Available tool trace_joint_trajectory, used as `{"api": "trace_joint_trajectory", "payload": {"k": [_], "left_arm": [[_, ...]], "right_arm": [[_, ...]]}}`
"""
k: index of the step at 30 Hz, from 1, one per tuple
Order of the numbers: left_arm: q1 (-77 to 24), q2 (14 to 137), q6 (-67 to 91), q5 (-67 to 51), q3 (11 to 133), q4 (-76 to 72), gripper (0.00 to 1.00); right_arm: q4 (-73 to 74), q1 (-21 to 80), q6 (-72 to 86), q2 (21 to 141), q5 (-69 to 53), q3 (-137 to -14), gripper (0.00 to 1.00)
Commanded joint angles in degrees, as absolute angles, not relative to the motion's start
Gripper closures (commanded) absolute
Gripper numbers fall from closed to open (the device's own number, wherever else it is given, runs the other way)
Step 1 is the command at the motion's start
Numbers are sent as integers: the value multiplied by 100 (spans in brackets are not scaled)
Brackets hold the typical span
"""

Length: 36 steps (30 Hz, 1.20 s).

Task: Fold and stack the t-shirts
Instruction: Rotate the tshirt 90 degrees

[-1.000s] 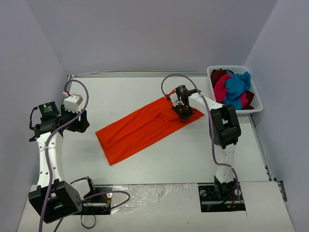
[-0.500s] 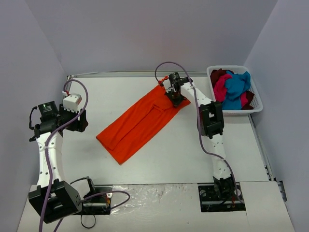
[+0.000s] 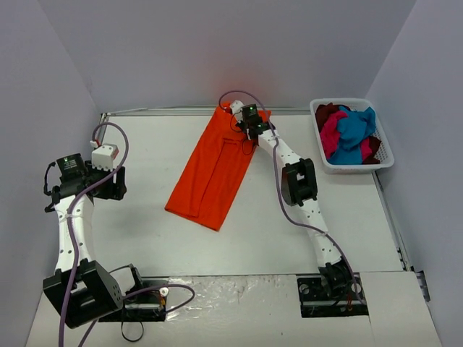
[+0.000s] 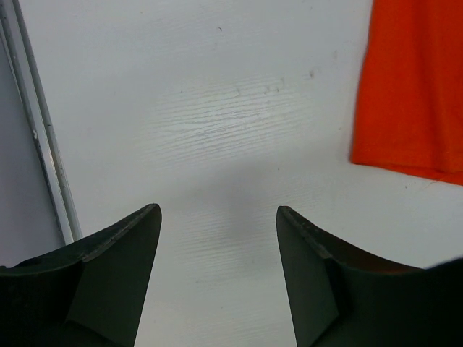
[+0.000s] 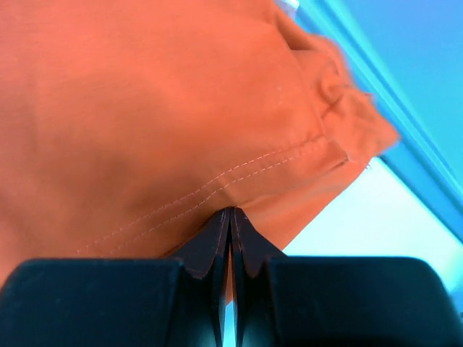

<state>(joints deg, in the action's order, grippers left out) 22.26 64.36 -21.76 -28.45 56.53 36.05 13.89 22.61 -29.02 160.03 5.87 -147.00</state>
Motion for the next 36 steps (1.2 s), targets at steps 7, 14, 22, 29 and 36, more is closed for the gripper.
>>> {"api": "trace_joint_trajectory", "payload": {"k": [7,14,22,29,36], "left_arm": [[2285,6390,-2030,-3006,5748,3568,36],[2294,6170,-2065,-3269,5704,3577,36],[2285,6021,-2066,-3472,5695,3560,35],[2294,5792,-1872,-3262,5599,3349,31],[2390,5564,-1688,-3015,5502,3120,29]], "right_arm": [[114,2364,-3085,15153,2091,-13316,100],[-475,2671,-2909,13467,2022,-11524,100],[268,3304,-2682,11989,1715,-10249,100],[2011,3919,-2312,11277,-578,-9740,100],[2847,4587,-2311,11417,-1257,-9343,100]]}}
